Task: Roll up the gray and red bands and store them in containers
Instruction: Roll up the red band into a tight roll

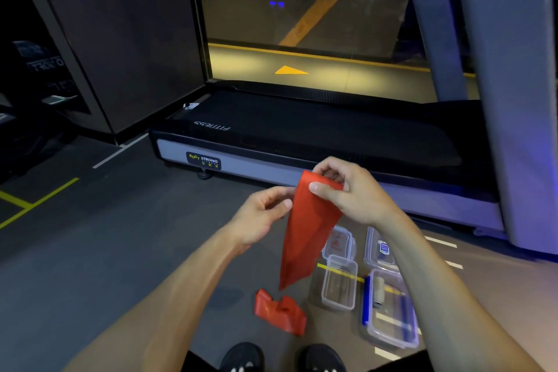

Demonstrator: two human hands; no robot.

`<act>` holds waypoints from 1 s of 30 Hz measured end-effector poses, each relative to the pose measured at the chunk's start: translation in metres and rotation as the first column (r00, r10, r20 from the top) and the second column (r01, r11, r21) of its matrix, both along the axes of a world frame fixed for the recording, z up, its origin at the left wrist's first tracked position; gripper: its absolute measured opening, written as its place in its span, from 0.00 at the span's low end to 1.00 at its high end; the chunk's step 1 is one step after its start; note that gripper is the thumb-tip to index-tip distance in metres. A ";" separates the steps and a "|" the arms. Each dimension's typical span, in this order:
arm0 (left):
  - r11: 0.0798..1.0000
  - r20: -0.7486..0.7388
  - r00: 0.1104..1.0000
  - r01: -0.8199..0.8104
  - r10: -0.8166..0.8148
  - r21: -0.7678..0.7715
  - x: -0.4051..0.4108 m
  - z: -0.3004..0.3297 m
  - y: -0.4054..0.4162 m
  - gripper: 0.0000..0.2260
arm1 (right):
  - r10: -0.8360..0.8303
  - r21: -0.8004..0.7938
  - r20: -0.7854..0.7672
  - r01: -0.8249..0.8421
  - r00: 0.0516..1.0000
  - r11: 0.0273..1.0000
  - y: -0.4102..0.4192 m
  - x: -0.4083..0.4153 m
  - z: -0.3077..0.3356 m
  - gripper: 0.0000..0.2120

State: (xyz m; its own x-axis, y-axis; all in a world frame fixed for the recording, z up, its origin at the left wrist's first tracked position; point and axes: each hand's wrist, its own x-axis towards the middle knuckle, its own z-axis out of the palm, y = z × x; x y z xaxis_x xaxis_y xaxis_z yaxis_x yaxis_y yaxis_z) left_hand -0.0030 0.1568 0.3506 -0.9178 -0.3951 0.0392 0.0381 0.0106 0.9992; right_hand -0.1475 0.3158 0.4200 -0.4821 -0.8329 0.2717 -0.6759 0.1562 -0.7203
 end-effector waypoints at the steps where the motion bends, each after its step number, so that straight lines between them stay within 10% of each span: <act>1: 0.997 0.004 0.999 -0.038 0.038 -0.073 0.000 0.000 0.000 0.12 | -0.005 -0.014 -0.010 0.005 1.000 1.000 0.000 0.000 0.002 0.09; 6: 0.976 -0.008 0.994 -0.106 0.106 -0.192 -0.002 -0.001 0.001 0.12 | -0.014 -0.044 -0.059 0.012 0.998 0.999 -0.001 0.002 0.008 0.05; 19: 0.993 0.009 0.998 0.067 -0.068 0.095 -0.001 0.013 0.016 0.11 | -0.178 -0.015 -0.034 0.178 0.983 0.984 -0.008 -0.002 0.013 0.05; 30: 0.995 -0.043 0.998 0.040 -0.036 0.091 0.000 0.011 0.013 0.07 | -0.145 0.025 0.384 0.147 0.912 0.989 -0.005 -0.008 0.007 0.10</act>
State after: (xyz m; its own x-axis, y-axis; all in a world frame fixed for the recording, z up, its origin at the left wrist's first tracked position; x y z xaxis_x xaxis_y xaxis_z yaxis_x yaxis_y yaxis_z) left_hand -0.0035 0.1702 0.3620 -0.9305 -0.3639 0.0424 0.0777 -0.0830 0.9935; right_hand -0.1554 0.3113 0.4275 -0.6662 -0.7444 0.0455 -0.3177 0.2281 -0.9204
